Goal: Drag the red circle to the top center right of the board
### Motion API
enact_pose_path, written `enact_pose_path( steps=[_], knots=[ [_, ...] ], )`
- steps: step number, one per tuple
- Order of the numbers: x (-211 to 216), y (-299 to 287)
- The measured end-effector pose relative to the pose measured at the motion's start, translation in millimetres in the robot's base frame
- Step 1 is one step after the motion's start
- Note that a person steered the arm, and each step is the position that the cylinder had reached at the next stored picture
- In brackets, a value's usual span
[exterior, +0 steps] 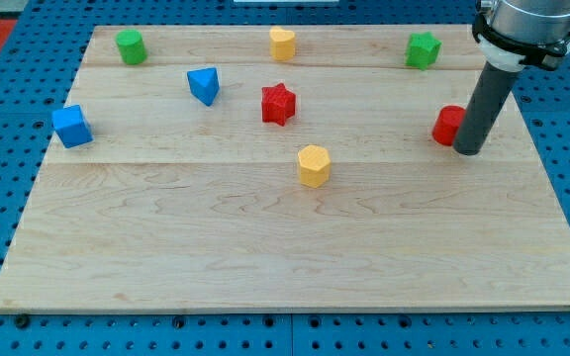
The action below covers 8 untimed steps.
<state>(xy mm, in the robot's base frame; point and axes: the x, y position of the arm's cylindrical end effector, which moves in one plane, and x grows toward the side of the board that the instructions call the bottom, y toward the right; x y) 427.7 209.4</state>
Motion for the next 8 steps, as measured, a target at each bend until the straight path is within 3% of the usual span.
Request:
enact_pose_path(
  steps=[4, 5, 7, 8],
  knots=[
    [25, -20],
    [3, -70],
    [-97, -134],
    [-108, -186]
  ],
)
